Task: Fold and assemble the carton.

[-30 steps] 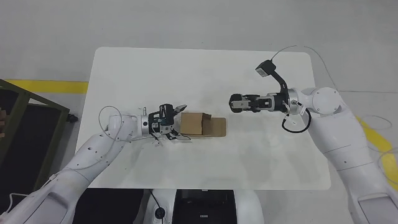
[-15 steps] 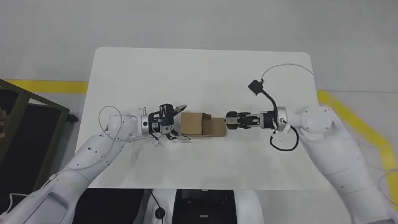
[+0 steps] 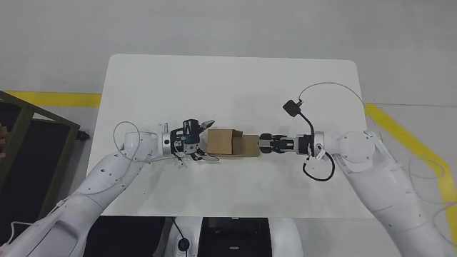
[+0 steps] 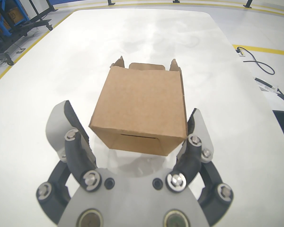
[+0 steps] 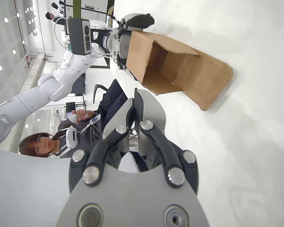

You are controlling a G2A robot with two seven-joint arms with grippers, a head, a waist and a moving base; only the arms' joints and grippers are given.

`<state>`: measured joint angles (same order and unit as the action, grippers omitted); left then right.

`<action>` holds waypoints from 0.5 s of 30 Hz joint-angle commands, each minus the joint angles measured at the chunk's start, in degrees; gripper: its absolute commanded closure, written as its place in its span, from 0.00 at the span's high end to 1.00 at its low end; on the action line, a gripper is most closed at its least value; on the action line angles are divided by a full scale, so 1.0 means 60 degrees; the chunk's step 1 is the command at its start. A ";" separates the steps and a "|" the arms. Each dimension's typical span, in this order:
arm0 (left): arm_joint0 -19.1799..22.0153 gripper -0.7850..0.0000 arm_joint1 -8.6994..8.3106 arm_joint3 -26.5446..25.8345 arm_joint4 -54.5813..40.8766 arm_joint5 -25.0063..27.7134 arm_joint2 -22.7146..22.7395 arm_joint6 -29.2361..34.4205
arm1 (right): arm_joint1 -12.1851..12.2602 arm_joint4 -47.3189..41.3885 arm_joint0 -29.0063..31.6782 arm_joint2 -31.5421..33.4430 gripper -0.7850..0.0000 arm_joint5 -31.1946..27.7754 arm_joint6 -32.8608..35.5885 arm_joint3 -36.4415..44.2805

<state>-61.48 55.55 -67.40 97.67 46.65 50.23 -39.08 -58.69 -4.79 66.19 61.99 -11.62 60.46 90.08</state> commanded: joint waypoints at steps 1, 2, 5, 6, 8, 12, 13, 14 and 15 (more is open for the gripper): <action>0.0000 1.00 0.0000 0.0000 0.0000 0.0000 0.0000 0.0000 | -0.0016 0.0005 0.0082 -0.0143 0.00 -0.0033 0.0016 0.0066; 0.0000 1.00 0.0000 0.0000 0.0000 0.0000 0.0000 0.0000 | -0.0023 0.0119 0.0058 -0.0217 0.00 -0.0012 0.0034 0.0020; 0.0000 1.00 0.0000 0.0000 0.0000 0.0000 0.0000 0.0000 | -0.0079 0.0178 0.0013 -0.0505 0.00 -0.0007 0.0010 -0.0191; 0.0000 1.00 0.0000 0.0000 0.0000 0.0000 0.0000 0.0000 | -0.0103 0.0206 0.0015 -0.0616 0.00 -0.0012 -0.0043 -0.0276; 0.0000 1.00 0.0000 0.0000 0.0000 0.0000 0.0000 0.0000 | -0.0163 0.0185 0.0054 -0.0887 0.00 -0.0059 -0.0151 -0.0391; 0.0000 1.00 0.0000 0.0000 0.0000 0.0000 0.0000 0.0000 | -0.0281 0.0391 -0.0009 -0.1332 0.00 0.0035 -0.0511 -0.0754; 0.0000 1.00 0.0000 0.0000 0.0000 0.0000 0.0000 0.0000 | -0.0310 0.0424 -0.0063 -0.1414 0.00 0.0080 -0.0584 -0.0867; 0.0000 1.00 0.0000 0.0000 0.0000 0.0000 0.0000 0.0000 | -0.0342 0.0458 -0.0114 -0.1501 0.00 0.0144 -0.0675 -0.0968; 0.0000 1.00 0.0000 0.0000 0.0000 0.0000 0.0000 0.0000 | -0.0378 0.0451 -0.0157 -0.1603 0.00 0.0211 -0.0735 -0.1064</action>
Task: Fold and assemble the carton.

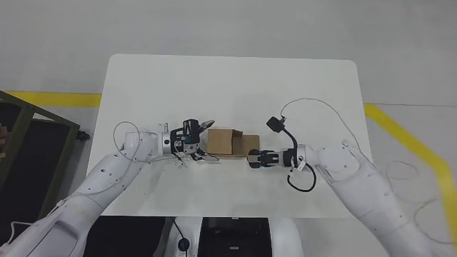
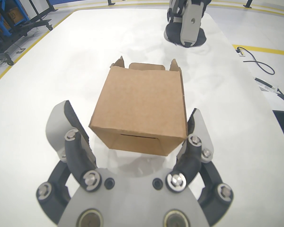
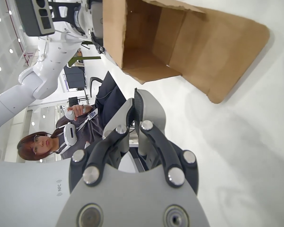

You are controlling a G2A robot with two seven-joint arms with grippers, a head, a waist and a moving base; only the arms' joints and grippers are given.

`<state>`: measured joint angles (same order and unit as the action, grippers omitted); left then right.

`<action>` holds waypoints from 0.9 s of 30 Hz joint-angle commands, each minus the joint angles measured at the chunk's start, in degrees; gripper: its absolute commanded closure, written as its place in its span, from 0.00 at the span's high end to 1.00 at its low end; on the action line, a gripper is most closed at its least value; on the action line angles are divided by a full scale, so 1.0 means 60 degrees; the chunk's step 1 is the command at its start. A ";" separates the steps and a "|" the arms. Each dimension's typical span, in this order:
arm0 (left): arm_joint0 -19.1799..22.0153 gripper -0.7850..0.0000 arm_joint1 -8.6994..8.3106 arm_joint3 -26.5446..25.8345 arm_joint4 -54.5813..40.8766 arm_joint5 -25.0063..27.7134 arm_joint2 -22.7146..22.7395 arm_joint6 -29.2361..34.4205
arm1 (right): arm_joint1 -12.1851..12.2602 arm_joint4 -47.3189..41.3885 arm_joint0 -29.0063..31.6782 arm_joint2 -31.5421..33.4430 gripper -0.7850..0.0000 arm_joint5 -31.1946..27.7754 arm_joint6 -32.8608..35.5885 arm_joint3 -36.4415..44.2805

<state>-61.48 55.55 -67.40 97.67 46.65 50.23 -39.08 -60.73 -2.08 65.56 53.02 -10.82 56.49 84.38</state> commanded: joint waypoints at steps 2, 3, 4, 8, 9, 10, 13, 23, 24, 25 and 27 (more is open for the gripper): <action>0.0000 1.00 0.0000 0.0000 0.0000 0.0000 0.0000 0.0000 | -0.0116 -0.0101 -0.0154 -0.0299 0.00 0.0142 -0.0177 -0.0309; 0.0000 1.00 0.0000 0.0000 0.0000 0.0000 0.0000 0.0000 | -0.0154 -0.0081 -0.0211 -0.0389 0.00 0.0198 -0.0271 -0.0399; 0.0000 1.00 0.0000 0.0000 0.0000 0.0000 0.0000 0.0000 | -0.0193 -0.0092 -0.0258 -0.0479 0.00 0.0224 -0.0354 -0.0467; 0.0000 1.00 0.0000 0.0000 0.0000 0.0000 0.0000 0.0000 | -0.0335 -0.0087 -0.0475 -0.0756 0.00 0.0347 -0.0675 -0.0784; 0.0000 1.00 0.0000 0.0000 0.0000 0.0000 0.0000 0.0000 | -0.0371 -0.0143 -0.0530 -0.0812 0.00 0.0353 -0.0726 -0.0874; 0.0000 1.00 0.0000 0.0000 0.0000 0.0000 0.0000 0.0000 | -0.0408 -0.0204 -0.0595 -0.0863 0.00 0.0330 -0.0757 -0.0963; 0.0000 1.00 0.0000 0.0000 0.0000 0.0000 0.0000 0.0000 | -0.0511 -0.0370 -0.0797 -0.0988 0.00 0.0156 -0.0842 -0.1200; 0.0000 1.00 0.0000 0.0000 0.0000 0.0000 0.0000 0.0000 | -0.0879 -0.0521 -0.1600 -0.1548 0.00 0.0120 -0.0751 -0.1765; 0.0000 1.00 0.0000 0.0000 0.0000 0.0000 0.0000 0.0000 | -0.0919 -0.0531 -0.1676 -0.1609 0.00 0.0105 -0.0738 -0.1838; 0.0000 1.00 0.0000 0.0000 0.0000 0.0000 0.0000 0.0000 | -0.0959 -0.0571 -0.1743 -0.1663 0.00 0.0086 -0.0729 -0.1911; 0.0000 1.00 0.0000 0.0000 0.0000 0.0000 0.0000 0.0000 | -0.1037 -0.0670 -0.1867 -0.1754 0.00 0.0026 -0.0711 -0.2079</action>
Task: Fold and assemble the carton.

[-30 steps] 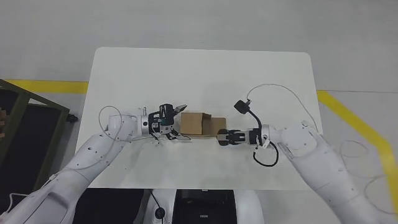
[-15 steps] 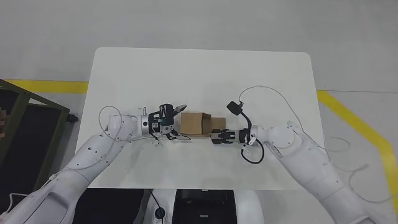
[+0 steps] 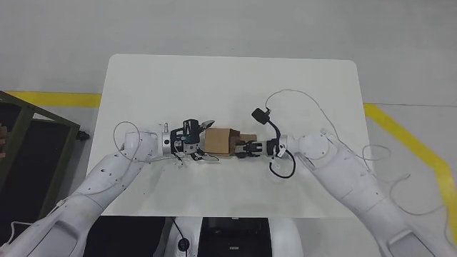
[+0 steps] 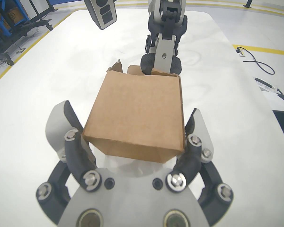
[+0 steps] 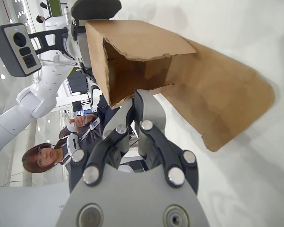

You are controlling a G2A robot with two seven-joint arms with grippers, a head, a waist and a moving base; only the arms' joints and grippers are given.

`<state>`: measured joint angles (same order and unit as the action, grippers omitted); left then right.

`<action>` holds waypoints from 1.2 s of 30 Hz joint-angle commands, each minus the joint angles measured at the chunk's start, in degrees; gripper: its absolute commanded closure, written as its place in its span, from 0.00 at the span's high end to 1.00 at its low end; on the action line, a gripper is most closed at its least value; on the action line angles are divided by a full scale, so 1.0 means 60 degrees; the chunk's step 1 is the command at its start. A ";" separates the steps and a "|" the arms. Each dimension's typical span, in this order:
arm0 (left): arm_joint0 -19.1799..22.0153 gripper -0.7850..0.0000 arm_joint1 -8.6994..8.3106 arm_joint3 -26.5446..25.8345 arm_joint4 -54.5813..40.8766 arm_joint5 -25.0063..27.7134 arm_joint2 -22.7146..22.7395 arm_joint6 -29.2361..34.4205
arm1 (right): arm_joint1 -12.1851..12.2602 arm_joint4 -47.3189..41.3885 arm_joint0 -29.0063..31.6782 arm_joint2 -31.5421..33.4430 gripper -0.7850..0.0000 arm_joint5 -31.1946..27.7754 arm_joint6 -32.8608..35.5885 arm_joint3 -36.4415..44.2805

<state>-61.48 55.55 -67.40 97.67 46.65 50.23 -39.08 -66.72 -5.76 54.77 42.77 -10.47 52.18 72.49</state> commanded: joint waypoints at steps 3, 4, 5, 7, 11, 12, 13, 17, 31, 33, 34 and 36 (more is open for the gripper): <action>0.0000 1.00 0.0000 0.0000 0.0000 0.0000 0.0000 0.0000 | -0.0162 -0.0253 -0.0223 -0.0191 0.00 -0.0152 0.0053 -0.0367; 0.0000 1.00 0.0000 0.0000 0.0000 0.0000 0.0000 0.0000 | -0.0207 -0.0367 -0.0265 -0.0239 0.00 -0.0180 0.0083 -0.0471; 0.0000 1.00 0.0000 0.0000 0.0000 0.0000 0.0000 0.0000 | -0.0251 -0.0492 -0.0315 -0.0271 0.00 -0.0221 0.0095 -0.0599; 0.0000 1.00 0.0000 0.0000 0.0000 0.0000 0.0000 0.0000 | -0.0342 -0.0779 -0.0371 -0.0336 0.00 -0.0375 0.0090 -0.0842; 0.0000 1.00 0.0000 0.0000 0.0000 0.0000 0.0000 0.0000 | -0.0526 -0.1033 -0.0525 -0.0511 0.00 -0.0645 -0.0001 -0.1261; 0.0000 1.00 0.0000 0.0000 0.0000 0.0000 0.0000 0.0000 | -0.0572 -0.1032 -0.0566 -0.0566 0.00 -0.0653 -0.0052 -0.1342; 0.0000 1.00 0.0000 0.0000 0.0000 0.0000 0.0000 0.0000 | -0.0615 -0.0966 -0.0612 -0.0629 0.00 -0.0617 -0.0117 -0.1412; 0.0000 1.00 0.0000 0.0000 0.0000 0.0000 0.0000 0.0000 | -0.0773 -0.0935 -0.0692 -0.0818 0.00 -0.0615 -0.0281 -0.1604; 0.0000 1.00 0.0000 0.0000 0.0000 0.0000 0.0000 0.0000 | -0.0696 -0.0595 -0.0541 -0.0312 0.00 -0.0789 -0.0288 -0.1600; 0.0000 1.00 0.0000 0.0000 0.0000 0.0000 0.0000 0.0000 | -0.0571 -0.0456 -0.0390 -0.0052 0.00 -0.0739 -0.0240 -0.1358; 0.0000 1.00 0.0000 0.0000 0.0000 0.0000 0.0000 0.0000 | -0.0504 -0.0411 -0.0301 0.0100 0.00 -0.0726 -0.0220 -0.1207; 0.0000 1.00 0.0000 0.0000 0.0000 0.0000 0.0000 0.0000 | -0.0354 -0.0020 -0.0152 0.0406 0.00 -0.0540 -0.0323 -0.0888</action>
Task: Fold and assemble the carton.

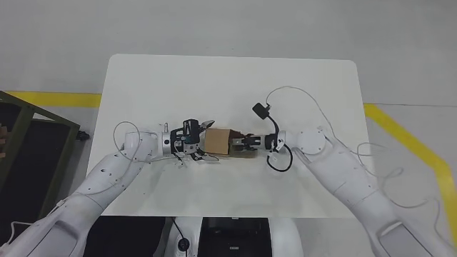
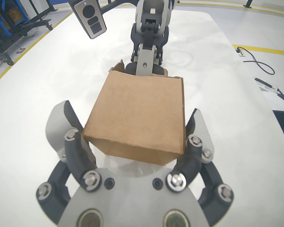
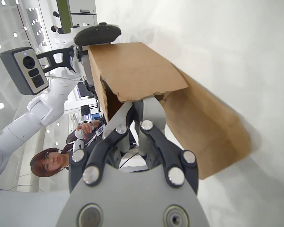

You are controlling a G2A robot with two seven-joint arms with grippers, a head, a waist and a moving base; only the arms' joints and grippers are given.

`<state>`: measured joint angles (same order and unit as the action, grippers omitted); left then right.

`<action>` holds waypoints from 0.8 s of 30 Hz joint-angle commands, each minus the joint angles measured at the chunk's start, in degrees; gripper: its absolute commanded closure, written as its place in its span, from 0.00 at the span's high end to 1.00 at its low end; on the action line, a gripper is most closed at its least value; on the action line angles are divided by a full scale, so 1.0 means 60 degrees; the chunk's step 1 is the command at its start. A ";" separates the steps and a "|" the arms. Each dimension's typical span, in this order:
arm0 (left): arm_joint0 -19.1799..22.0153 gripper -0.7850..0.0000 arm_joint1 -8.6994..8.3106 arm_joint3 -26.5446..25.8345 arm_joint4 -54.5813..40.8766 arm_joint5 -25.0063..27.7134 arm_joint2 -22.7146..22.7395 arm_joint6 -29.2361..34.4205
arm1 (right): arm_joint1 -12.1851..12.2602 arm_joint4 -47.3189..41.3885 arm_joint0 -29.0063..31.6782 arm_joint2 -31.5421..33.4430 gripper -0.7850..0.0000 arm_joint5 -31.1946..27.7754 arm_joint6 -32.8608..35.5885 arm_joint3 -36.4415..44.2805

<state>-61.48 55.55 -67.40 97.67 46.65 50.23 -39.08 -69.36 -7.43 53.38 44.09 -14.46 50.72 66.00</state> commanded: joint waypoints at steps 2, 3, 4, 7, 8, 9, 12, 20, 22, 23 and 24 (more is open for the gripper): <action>0.0000 1.00 0.0000 0.0000 0.0000 0.0000 0.0000 0.0000 | 0.0225 0.0574 0.0289 0.0498 0.00 0.0382 -0.0257 0.0574; 0.0000 1.00 0.0000 0.0000 0.0000 0.0000 0.0000 0.0000 | 0.0286 0.0690 0.0380 0.0650 0.00 0.0495 -0.0314 0.0712; -0.0042 1.00 0.0006 -0.0033 -0.0039 -0.0087 0.0002 0.0078 | 0.0336 0.0747 0.0461 0.0792 0.00 0.0561 -0.0365 0.0816; -0.0159 1.00 0.0011 -0.0216 -0.0212 -0.0198 0.0044 0.0364 | 0.0415 0.0851 0.0577 0.1052 0.00 0.0679 -0.0448 0.0871; -0.0181 1.00 0.0007 -0.0257 -0.0245 -0.0195 0.0064 0.0421 | 0.0419 0.0852 0.0578 0.1081 0.00 0.0687 -0.0449 0.0848; -0.0201 1.00 0.0003 -0.0292 -0.0269 -0.0189 0.0082 0.0466 | 0.0414 0.0836 0.0568 0.1097 0.00 0.0674 -0.0462 0.0823; -0.0247 1.00 -0.0011 -0.0369 -0.0313 -0.0174 0.0130 0.0554 | 0.0373 0.0744 0.0532 0.1049 0.00 0.0551 -0.0434 0.0763; -0.0307 1.00 -0.0023 -0.0438 -0.0338 -0.0180 0.0187 0.0695 | 0.0151 0.0627 0.0335 0.0549 0.00 0.0456 -0.0269 0.0484; -0.0312 1.00 -0.0021 -0.0439 -0.0350 -0.0189 0.0193 0.0711 | 0.0087 0.0564 0.0275 0.0425 0.00 0.0368 -0.0234 0.0365; -0.0317 1.00 -0.0020 -0.0430 -0.0352 -0.0203 0.0196 0.0723 | 0.0052 0.0516 0.0239 0.0362 0.00 0.0313 -0.0203 0.0306; -0.0321 1.00 -0.0020 -0.0423 -0.0347 -0.0214 0.0197 0.0740 | 0.0017 0.0499 0.0197 0.0300 0.00 0.0275 -0.0198 0.0236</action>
<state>-63.38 55.42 -70.00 95.57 45.46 51.41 -34.75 -69.04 -4.27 54.83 46.30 -12.53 49.44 67.88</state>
